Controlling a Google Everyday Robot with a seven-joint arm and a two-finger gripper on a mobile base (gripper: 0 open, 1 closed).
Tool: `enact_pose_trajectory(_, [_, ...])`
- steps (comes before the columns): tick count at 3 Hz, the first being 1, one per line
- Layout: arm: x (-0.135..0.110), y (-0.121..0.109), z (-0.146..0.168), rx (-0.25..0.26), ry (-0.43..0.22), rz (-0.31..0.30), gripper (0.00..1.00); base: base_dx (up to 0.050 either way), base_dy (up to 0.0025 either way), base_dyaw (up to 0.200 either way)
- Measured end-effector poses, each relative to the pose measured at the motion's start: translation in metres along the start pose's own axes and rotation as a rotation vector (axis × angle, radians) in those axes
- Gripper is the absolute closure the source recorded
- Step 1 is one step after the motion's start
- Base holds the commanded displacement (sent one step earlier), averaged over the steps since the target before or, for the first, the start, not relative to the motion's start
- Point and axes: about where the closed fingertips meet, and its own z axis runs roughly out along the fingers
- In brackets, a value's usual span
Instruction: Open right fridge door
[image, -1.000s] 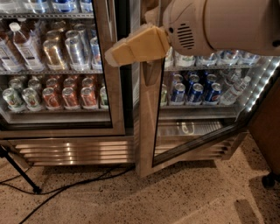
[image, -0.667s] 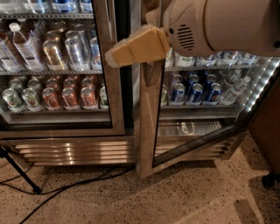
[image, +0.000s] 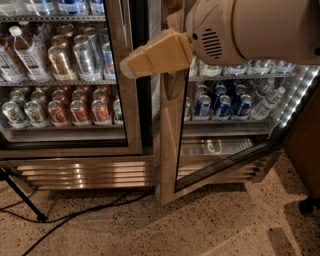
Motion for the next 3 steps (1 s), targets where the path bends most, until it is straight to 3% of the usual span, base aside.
enact_pose_trajectory(3, [0.0003,0.0072,0.0033,0.015,0.033,-0.029,0.00,0.000,0.00000,0.000])
